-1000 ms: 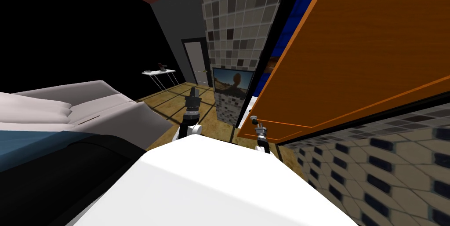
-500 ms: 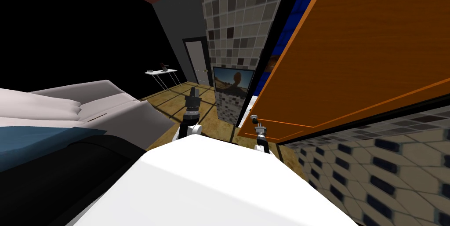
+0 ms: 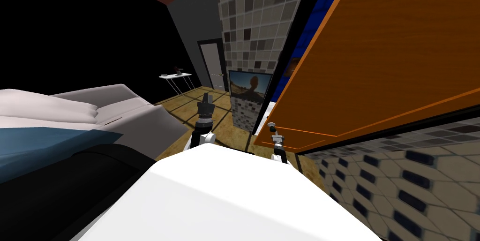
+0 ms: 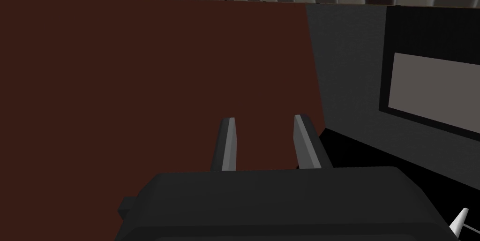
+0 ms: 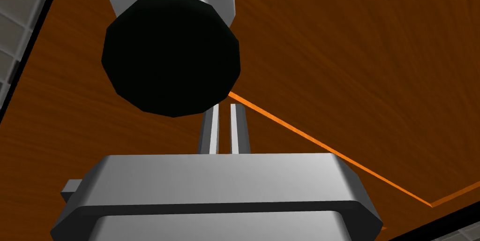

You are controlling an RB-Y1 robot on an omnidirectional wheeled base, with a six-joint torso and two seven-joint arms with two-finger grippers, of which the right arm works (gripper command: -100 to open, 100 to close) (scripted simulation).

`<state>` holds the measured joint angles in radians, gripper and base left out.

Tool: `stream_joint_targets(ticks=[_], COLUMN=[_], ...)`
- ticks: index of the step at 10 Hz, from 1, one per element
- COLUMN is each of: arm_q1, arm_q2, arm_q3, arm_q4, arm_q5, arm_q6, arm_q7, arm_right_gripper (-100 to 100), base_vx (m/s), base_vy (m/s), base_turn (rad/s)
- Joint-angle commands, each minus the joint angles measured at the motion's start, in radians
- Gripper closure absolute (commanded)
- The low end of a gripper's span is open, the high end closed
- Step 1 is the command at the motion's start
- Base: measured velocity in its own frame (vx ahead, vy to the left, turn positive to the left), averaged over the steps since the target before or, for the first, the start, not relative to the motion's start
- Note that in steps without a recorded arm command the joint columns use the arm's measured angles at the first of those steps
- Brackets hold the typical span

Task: Pull the door open

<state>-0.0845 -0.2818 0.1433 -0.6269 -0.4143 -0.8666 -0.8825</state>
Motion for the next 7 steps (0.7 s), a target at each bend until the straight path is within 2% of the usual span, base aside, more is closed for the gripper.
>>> stream_joint_targets(ticks=[1, 3, 4, 5, 6, 7], arm_q1=[-0.003, -0.003, -0.004, -0.004, -0.004, -0.005], arm_q2=[0.021, 0.021, 0.021, 0.021, 0.021, 0.021], arm_q3=[0.030, 0.030, 0.039, 0.039, 0.039, 0.048], arm_q4=[-0.024, -0.024, -0.026, -0.036, -0.026, -0.029], arm_q5=[-0.009, -0.009, -0.026, -0.026, -0.026, -0.042], arm_q6=[0.001, 0.001, 0.003, 0.003, 0.003, 0.006], arm_q7=[-0.050, -0.054, -0.096, -0.096, -0.096, -0.137], arm_right_gripper=[-100, -100, -100, -100, -100, -100], base_vx=[-0.058, -0.030, -0.037, -0.039, -0.015, -0.041], base_vy=[-0.010, -0.003, -0.002, -0.024, -0.024, -0.020], base_turn=[0.026, 0.008, 0.042, 0.019, -0.006, 0.082])
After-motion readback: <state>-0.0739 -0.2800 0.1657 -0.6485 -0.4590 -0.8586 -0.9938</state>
